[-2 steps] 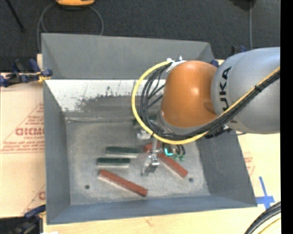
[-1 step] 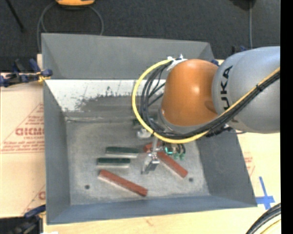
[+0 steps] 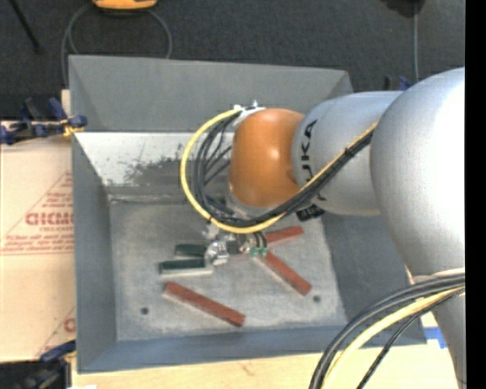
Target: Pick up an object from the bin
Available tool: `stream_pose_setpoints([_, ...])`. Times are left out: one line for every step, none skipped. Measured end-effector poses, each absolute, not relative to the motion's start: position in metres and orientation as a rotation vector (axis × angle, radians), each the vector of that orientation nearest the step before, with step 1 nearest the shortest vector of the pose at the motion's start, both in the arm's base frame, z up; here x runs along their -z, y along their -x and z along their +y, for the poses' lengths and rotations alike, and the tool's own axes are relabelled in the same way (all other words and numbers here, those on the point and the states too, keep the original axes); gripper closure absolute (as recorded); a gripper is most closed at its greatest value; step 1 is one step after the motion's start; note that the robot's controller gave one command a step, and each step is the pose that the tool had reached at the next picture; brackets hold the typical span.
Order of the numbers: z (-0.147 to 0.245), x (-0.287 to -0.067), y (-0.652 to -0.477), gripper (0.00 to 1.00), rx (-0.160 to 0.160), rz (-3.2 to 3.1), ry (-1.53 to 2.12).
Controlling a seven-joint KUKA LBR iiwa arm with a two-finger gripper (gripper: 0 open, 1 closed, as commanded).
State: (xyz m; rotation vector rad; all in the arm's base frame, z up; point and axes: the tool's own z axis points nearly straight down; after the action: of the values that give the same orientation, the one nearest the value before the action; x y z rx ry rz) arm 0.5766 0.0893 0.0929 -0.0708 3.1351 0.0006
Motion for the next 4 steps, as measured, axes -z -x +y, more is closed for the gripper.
stream_pose_setpoints([0.089, -0.093, -0.577, 1.0, -0.001, 3.134, 0.07])
stream_pose_setpoints([0.089, -0.097, -0.57, 1.0, -0.005, 3.137, 0.069])
stream_pose_setpoints([0.089, -0.097, -0.57, 1.0, -0.005, 3.137, 0.069])
stream_pose_setpoints([0.096, -0.133, -0.57, 1.0, -0.001, 3.143, 0.084])
